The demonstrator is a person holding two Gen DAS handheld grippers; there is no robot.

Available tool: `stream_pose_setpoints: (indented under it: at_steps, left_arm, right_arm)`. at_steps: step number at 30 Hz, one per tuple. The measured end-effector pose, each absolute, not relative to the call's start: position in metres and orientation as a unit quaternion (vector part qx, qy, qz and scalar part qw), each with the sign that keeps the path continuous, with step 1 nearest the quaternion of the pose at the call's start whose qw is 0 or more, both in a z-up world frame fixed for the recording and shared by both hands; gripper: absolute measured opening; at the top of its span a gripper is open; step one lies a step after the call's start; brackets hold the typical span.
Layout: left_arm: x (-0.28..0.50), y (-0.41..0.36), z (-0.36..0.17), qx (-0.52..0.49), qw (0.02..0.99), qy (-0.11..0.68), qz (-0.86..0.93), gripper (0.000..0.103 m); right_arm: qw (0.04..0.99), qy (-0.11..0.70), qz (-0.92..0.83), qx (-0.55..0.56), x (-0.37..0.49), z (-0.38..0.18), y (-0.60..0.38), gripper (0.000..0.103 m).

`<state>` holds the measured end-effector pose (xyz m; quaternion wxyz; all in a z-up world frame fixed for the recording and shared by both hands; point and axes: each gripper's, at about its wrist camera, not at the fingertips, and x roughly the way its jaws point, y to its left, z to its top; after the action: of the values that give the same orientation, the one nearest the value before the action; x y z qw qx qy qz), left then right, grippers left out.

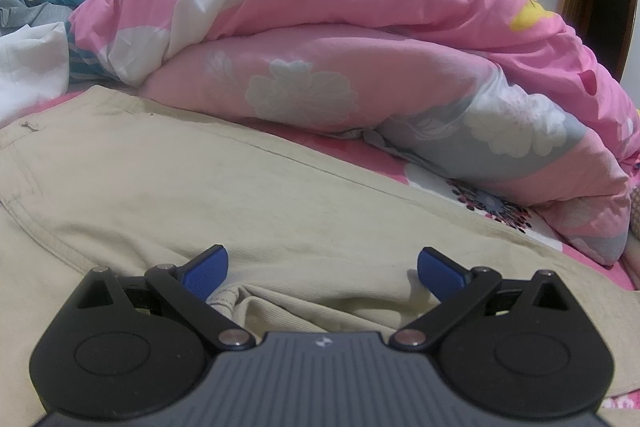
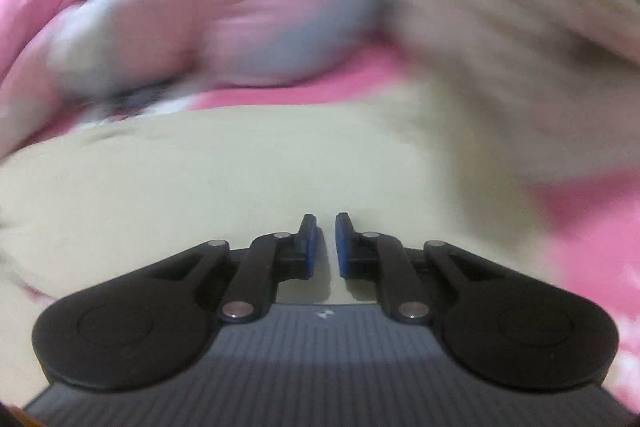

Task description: Fold clothes

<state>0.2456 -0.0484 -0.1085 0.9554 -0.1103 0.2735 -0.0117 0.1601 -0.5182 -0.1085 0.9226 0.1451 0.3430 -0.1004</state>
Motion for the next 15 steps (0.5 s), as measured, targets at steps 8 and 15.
stream_pose_setpoints:
  at_steps: [8, 15]
  left_arm:
    - [0.246, -0.049, -0.109, -0.106, 0.956, 0.272, -0.008, 0.101]
    - [0.220, -0.032, -0.071, -0.067, 0.974, 0.216, 0.015, 0.101]
  right_arm:
    - [0.932, 0.281, -0.161, 0.160, 0.117, -0.073, -0.528, 0.006]
    - [0.922, 0.353, -0.152, 0.035, 0.136, -0.096, -0.480, 0.012]
